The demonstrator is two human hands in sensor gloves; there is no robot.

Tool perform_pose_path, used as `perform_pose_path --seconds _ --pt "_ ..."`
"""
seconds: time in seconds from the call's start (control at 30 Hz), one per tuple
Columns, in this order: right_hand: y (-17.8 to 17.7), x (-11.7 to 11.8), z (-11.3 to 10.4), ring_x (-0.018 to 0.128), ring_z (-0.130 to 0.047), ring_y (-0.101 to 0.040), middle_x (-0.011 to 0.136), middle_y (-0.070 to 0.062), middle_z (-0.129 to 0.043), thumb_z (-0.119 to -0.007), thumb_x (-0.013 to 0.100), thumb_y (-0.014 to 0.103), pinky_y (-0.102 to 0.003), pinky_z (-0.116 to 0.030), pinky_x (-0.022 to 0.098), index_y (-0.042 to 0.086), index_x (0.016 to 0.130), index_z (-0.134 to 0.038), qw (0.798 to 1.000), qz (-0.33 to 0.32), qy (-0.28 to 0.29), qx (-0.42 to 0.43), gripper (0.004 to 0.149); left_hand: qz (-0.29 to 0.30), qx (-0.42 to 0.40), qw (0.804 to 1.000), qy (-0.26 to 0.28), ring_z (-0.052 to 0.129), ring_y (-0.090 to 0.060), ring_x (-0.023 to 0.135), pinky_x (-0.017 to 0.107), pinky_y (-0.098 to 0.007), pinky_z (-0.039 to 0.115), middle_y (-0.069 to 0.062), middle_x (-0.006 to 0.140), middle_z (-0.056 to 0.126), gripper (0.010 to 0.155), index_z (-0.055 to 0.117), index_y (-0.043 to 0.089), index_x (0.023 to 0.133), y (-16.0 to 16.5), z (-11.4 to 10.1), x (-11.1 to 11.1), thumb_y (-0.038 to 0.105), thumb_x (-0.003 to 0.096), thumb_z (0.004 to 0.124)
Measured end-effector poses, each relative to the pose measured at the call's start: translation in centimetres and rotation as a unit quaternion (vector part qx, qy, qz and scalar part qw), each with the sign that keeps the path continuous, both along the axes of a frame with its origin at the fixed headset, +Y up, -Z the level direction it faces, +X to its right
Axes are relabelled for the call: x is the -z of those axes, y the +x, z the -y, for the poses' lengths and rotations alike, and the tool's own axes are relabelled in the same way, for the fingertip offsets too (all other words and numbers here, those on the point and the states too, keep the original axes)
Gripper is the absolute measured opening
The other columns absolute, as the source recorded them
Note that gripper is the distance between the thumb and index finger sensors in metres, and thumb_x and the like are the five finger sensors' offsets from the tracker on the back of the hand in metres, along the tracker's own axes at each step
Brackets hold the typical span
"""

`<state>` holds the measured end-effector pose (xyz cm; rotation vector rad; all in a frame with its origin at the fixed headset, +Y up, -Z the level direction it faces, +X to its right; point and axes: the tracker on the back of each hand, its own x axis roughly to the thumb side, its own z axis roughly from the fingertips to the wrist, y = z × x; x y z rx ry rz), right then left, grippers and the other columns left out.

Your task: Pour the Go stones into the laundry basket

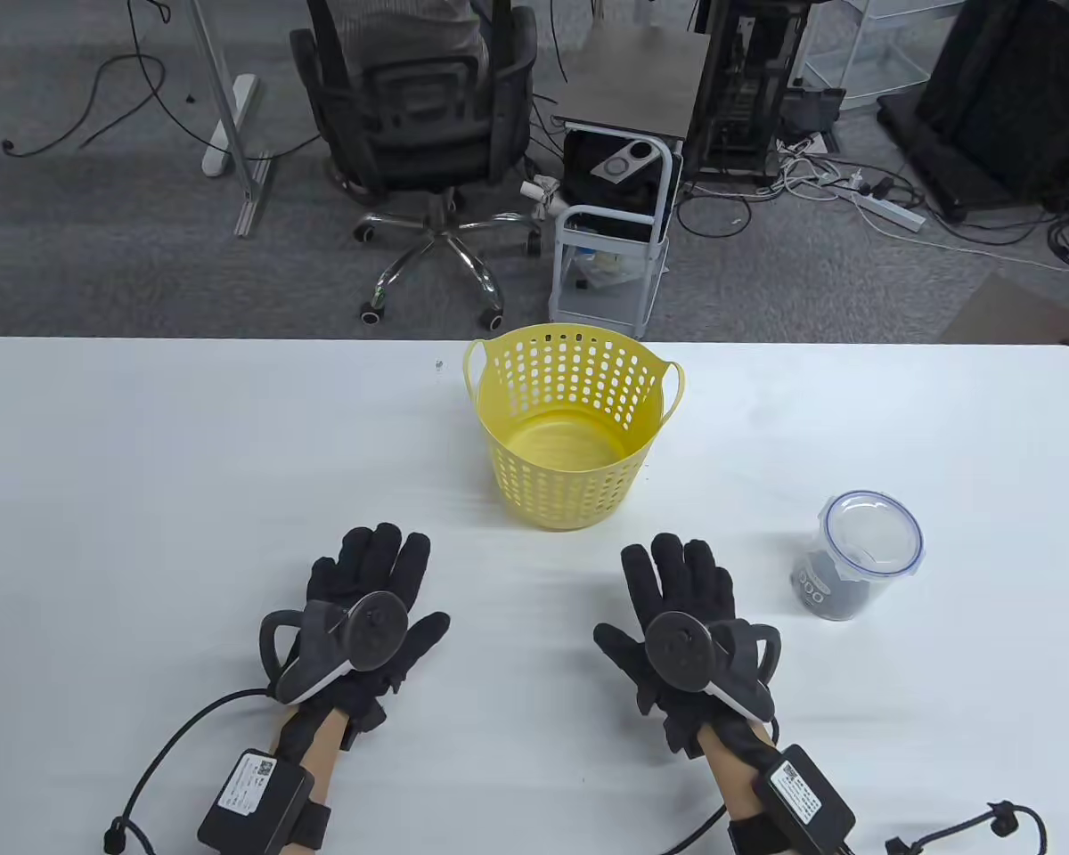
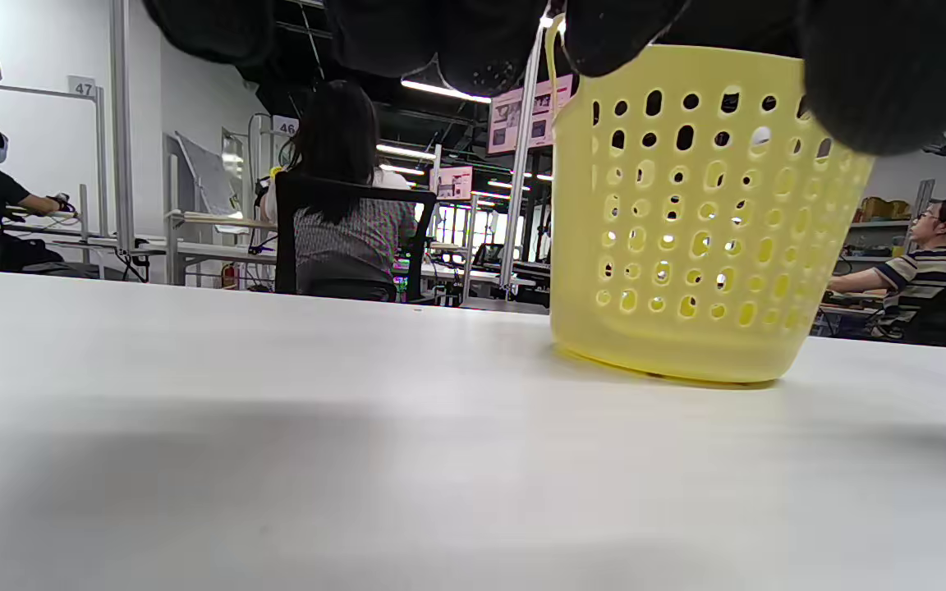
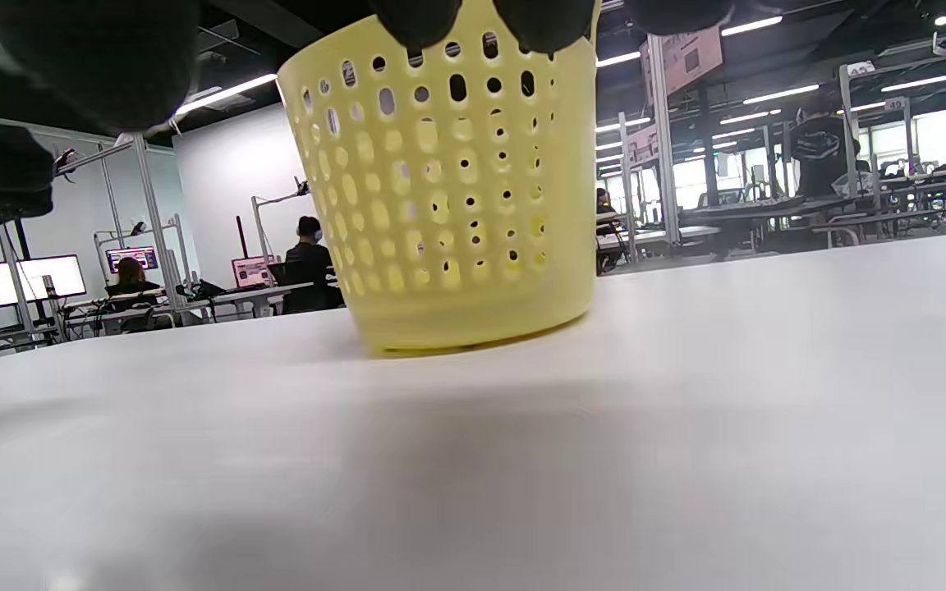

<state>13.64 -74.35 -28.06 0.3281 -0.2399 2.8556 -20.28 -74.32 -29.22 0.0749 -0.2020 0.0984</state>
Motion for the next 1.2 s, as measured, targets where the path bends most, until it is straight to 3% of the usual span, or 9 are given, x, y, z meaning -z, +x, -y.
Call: perform_pose_path --seconds 0.4,0.67,1.0,1.2 --pt "0.3 -0.3 -0.5 0.100 -0.042 -0.060 0.115 -0.022 -0.041 -0.081 0.040 0.066 -0.071 -0.045 0.069 0.023 0.107 -0.047 1.000 -0.004 0.019 0.006 0.088 0.006 -0.011 1.000 -0.010 0.044 -0.033 0.115 0.074 -0.065 0.049 0.001 0.123 0.040 0.089 0.037 0.041 0.110 0.4 0.0 -0.5 0.075 0.0375 0.076" --pt "1.2 -0.9 -2.2 0.101 -0.042 -0.059 0.114 -0.020 -0.044 -0.084 0.039 0.064 -0.070 -0.042 0.070 0.023 0.106 -0.051 0.996 0.021 0.084 0.028 0.086 0.019 -0.019 1.000 -0.016 0.044 -0.033 0.115 0.075 -0.065 0.049 0.001 0.123 0.040 0.089 0.037 0.042 0.110 1.1 -0.2 -0.8 0.076 0.0377 0.076" --pt "6.2 -0.5 -3.8 0.101 -0.034 -0.061 0.115 -0.020 -0.042 -0.089 0.039 0.060 -0.071 -0.031 0.071 0.022 0.106 -0.054 0.976 0.158 0.151 0.018 0.085 0.024 -0.025 0.999 -0.037 0.045 -0.033 0.115 0.075 -0.065 0.049 0.000 0.123 0.042 0.088 0.039 0.041 0.111 1.3 -0.1 -0.7 0.075 0.0380 0.076" --pt "10.0 -0.2 -4.0 0.101 -0.032 -0.062 0.116 -0.020 -0.041 -0.091 0.039 0.060 -0.071 -0.029 0.071 0.022 0.106 -0.055 0.960 0.234 0.144 0.052 0.085 0.031 -0.025 0.998 -0.040 0.045 -0.033 0.115 0.075 -0.065 0.049 0.000 0.123 0.042 0.088 0.038 0.041 0.111 1.6 -0.1 -0.7 0.076 0.0381 0.075"
